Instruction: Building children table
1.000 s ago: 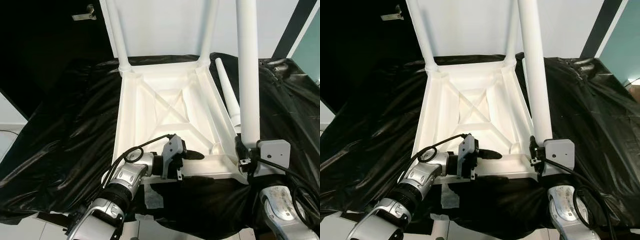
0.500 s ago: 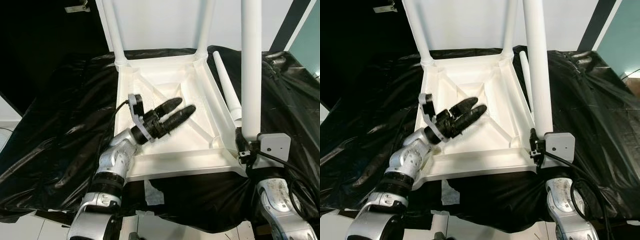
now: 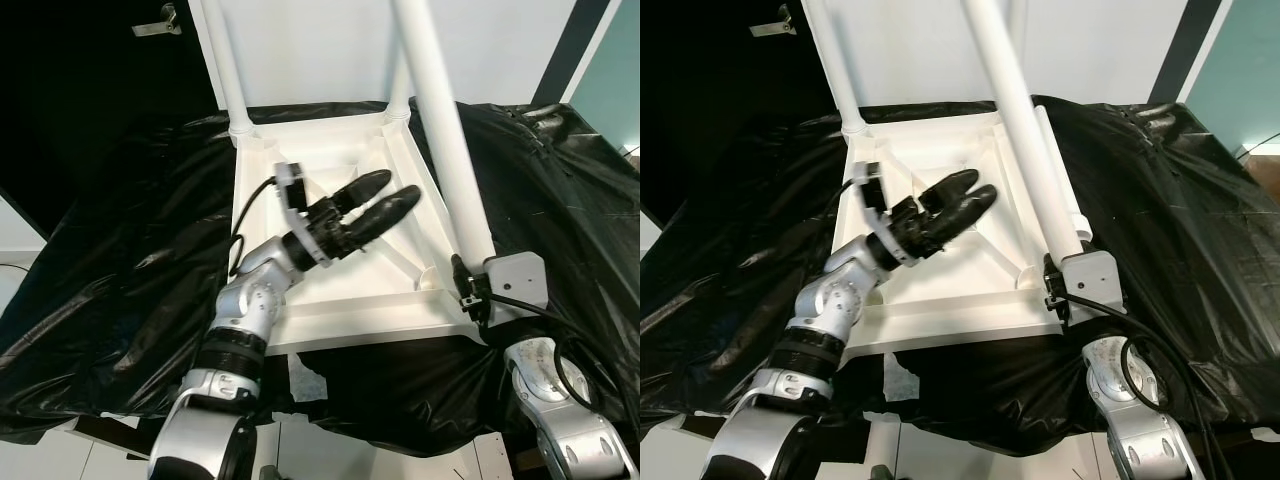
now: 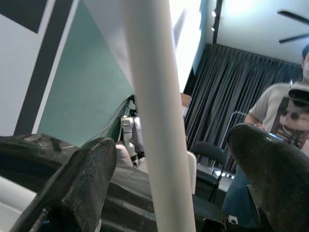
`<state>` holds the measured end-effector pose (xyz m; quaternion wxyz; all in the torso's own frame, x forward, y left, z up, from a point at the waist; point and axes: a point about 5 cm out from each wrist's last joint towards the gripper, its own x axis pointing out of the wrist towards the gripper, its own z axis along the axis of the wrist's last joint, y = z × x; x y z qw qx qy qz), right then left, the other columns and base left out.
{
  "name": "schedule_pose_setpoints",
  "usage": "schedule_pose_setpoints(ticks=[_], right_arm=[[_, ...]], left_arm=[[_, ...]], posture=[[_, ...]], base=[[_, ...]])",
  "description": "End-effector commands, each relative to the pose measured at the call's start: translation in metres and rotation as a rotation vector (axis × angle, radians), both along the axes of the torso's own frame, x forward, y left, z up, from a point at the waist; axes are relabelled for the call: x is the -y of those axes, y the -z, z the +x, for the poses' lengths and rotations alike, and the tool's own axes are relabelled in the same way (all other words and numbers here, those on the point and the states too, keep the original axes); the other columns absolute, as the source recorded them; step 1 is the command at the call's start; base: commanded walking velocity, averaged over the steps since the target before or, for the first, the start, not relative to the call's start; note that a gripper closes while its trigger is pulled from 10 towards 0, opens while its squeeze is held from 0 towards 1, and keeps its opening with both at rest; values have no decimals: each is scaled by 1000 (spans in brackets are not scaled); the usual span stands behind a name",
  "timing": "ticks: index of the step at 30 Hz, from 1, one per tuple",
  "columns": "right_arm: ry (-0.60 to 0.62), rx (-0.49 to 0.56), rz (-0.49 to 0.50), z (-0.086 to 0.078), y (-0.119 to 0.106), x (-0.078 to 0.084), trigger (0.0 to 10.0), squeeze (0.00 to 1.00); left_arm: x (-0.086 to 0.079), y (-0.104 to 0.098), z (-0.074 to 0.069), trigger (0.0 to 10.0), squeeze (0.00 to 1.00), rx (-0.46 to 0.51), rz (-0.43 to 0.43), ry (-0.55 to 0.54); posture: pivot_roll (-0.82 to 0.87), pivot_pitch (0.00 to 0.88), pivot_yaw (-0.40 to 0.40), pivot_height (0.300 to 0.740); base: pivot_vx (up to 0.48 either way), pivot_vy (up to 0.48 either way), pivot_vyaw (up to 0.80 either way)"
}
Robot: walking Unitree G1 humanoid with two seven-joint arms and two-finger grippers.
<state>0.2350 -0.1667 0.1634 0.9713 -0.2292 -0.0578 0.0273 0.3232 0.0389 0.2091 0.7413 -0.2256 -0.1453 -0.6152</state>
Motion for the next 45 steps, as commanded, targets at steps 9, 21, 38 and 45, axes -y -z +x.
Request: schedule_pose_setpoints(ticks=[9, 21, 38, 45], right_arm=[[-42, -98, -64, -3, 21, -7, 10000, 0], [-31, -172, -72, -4, 38, -4, 10000, 0], [-49, -152, -48, 0, 30, -11, 10000, 145], [-56, -131, -19, 1, 21, -13, 10000, 1000]], left_arm=[[14, 4, 16, 10000, 0, -68, 150, -142], [10, -34, 27, 10000, 0, -88, 0, -221], [11, -41, 18, 0, 0, 20, -9, -198], [10, -42, 18, 0, 0, 22, -14, -205]], posture=[[-244, 28, 78, 740], [-240, 18, 87, 740], [-234, 23, 92, 740], [-238, 23, 90, 740]], base=[[0, 0, 0], [0, 0, 0], [0, 0, 0], [0, 0, 0]])
